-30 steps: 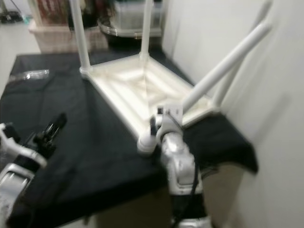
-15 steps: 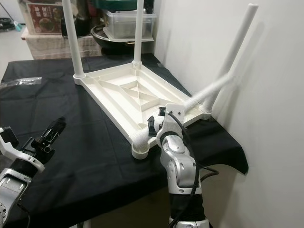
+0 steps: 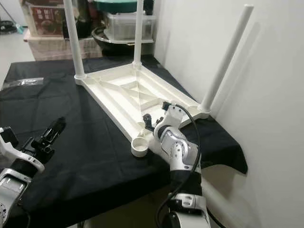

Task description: Building children table

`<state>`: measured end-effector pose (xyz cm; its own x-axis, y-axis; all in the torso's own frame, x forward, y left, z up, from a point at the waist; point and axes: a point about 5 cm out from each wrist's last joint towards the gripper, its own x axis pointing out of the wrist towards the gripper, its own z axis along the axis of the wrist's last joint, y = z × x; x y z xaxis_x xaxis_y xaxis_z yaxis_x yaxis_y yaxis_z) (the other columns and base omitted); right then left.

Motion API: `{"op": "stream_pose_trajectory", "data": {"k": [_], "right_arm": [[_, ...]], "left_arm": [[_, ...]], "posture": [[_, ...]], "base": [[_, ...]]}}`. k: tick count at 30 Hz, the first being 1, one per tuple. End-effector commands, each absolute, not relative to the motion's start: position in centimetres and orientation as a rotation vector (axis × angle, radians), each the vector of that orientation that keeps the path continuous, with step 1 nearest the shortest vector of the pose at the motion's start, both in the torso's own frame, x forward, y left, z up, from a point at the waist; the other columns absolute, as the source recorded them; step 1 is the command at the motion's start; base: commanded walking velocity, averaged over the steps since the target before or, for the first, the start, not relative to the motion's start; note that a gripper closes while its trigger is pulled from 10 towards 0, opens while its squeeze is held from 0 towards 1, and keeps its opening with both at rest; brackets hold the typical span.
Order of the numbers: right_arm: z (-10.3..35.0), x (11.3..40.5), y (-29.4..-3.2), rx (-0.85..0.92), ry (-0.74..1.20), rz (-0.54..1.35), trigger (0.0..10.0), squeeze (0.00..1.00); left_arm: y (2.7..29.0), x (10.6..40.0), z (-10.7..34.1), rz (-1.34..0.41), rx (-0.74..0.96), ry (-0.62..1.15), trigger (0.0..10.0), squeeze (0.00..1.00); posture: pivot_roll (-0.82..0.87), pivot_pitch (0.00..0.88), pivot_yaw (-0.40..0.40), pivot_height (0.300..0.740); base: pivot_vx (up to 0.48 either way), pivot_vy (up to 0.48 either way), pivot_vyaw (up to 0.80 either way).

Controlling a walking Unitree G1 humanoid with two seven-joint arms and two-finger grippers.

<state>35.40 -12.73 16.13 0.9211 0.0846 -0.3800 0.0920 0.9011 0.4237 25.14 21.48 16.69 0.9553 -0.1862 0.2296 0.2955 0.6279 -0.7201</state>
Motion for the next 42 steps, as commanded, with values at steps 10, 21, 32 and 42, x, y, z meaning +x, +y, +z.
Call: {"op": "stream_pose_trajectory", "data": {"k": [10, 21, 32, 42], "right_arm": [[20.0, 35.6, -11.7, 0.362, 0.150, 0.233, 10.0, 0.00], [20.1, 33.5, -9.6, -0.009, -0.053, 0.338, 10.0, 0.00], [18.2, 32.1, -8.9, -0.050, -0.009, 0.400, 10.0, 0.00], [17.6, 31.9, -8.7, -0.067, -0.005, 0.401, 10.0, 0.00]], "left_arm": [[21.4, 25.1, 16.3, -0.265, -0.820, -0.109, 10.0, 0.00], [20.6, 25.3, 15.9, -0.191, -0.507, -0.051, 10.0, 0.00], [19.7, 24.9, 15.6, -0.163, -0.353, -0.038, 10.0, 0.00], [19.6, 24.8, 15.4, -0.135, -0.312, -0.041, 10.0, 0.00]], "posture": [[0.04, 0.000, -0.079, 0.740], [0.04, 0.000, -0.072, 0.740], [0.04, 0.000, -0.065, 0.740], [0.04, 0.000, -0.065, 0.740]], "base": [[0.000, 0.000, 0.00], [0.000, 0.000, 0.00], [0.000, 0.000, 0.00], [0.000, 0.000, 0.00]]}}
